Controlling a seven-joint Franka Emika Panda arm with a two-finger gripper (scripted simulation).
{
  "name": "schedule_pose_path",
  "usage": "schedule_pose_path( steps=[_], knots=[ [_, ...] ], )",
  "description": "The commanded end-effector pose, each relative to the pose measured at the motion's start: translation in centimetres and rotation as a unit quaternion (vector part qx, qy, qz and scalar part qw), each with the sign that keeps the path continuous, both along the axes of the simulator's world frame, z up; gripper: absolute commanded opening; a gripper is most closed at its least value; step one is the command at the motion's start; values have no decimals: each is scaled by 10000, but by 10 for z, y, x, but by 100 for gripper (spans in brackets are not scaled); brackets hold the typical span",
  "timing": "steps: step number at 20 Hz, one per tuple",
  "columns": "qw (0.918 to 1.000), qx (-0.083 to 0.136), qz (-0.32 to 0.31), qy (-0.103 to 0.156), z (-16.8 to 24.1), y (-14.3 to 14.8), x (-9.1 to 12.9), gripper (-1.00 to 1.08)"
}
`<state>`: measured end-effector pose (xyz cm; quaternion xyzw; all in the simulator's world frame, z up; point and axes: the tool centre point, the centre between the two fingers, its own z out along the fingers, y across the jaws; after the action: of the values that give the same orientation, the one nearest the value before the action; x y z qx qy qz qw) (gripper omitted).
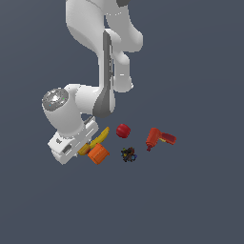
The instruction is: Pick up a designated object from a clutter of objects.
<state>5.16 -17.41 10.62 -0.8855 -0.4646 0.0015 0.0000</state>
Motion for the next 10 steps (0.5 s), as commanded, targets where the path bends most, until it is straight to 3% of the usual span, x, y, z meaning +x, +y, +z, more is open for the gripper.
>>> schedule_pose_path(
  steps=[1,10],
  knots=[
    [10000,-5,4,-10,22,14,-5,-100],
    [10000,-11,7,-7,108,72,-25,-100]
  ],
)
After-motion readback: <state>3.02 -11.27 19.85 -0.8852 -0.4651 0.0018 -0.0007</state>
